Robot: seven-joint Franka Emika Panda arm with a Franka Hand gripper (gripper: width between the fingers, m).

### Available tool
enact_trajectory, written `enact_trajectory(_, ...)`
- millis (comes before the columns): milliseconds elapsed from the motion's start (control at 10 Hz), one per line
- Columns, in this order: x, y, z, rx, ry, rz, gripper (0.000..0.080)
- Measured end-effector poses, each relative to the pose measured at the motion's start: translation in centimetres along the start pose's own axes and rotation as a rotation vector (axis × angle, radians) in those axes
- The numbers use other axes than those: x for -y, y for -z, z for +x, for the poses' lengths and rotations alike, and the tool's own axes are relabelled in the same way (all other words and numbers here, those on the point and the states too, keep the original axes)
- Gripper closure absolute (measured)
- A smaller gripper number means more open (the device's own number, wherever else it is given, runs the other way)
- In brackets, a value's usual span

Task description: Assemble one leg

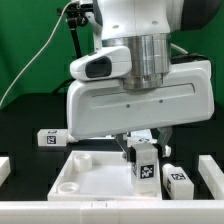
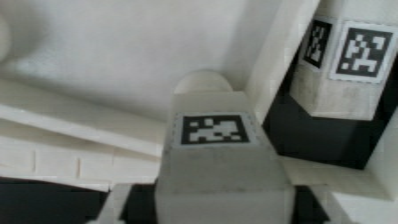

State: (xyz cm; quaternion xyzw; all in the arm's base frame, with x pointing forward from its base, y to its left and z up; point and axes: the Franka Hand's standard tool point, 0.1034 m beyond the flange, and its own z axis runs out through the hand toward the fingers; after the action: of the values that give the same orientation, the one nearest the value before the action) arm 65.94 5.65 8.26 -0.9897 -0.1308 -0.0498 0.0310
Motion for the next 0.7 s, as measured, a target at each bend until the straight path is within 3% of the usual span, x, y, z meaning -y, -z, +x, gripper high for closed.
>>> enact_trajectory(400, 0.12, -0.1, 0.12, -0.028, -0.374, 0.01, 0.0517)
enact_trajectory(700, 0.83, -0.15, 0.14, -0.055, -0.802, 0.035, 0.0517)
